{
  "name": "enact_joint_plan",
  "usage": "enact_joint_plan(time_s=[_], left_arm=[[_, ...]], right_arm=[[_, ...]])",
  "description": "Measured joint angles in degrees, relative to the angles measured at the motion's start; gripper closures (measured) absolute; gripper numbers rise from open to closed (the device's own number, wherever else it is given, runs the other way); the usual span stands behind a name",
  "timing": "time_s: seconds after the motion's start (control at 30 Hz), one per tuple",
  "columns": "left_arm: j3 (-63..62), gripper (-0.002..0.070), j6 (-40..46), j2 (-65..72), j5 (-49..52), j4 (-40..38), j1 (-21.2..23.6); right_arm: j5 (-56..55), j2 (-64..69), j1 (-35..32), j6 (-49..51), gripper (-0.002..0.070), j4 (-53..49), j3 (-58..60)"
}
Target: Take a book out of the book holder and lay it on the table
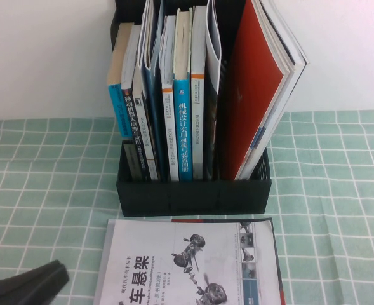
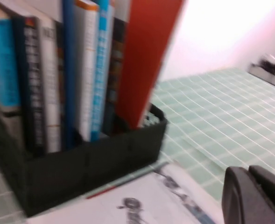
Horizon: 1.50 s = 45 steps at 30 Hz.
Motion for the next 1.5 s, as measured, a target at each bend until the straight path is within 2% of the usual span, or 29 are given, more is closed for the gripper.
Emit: enact_joint_plan(time_s=[0.17,0.3,0.5,0.67,0.9,1.17,1.5], left_arm=[[5.3,0.0678,6.9,-9.1,-0.1,-8.0,13.1],[10.8,0.0678,8.6,-16.8,-0.2,-12.6,23.2],[16.8,0.0678,15.9,-18.9,3.9,-19.2,32.4],[17.1,0.0678,20.9,-18.9,9.3,-21.8,35.7],[17.1,0.0678,30.7,-18.9,10.4,-22.8,36.7],[17.1,0.0678,31.8,-18.9,10.5,-23.2,39.5],[17.1,0.0678,31.9,-18.9,10.4,-23.5,39.6]], right_arm=[[0.0,0.0,0.0,0.0,0.0678,0.0,0.0],[0.0,0.0,0.0,0.0,0.0678,0.0,0.0],[0.0,0.0,0.0,0.0,0.0678,0.1,0.1],[0.0,0.0,0.0,0.0,0.0678,0.1,0.1],[0.0,0.0,0.0,0.0,0.0678,0.1,0.1],[0.1,0.0,0.0,0.0,0.0678,0.1,0.1],[0.1,0.0,0.0,0.0,0.0678,0.1,0.1]])
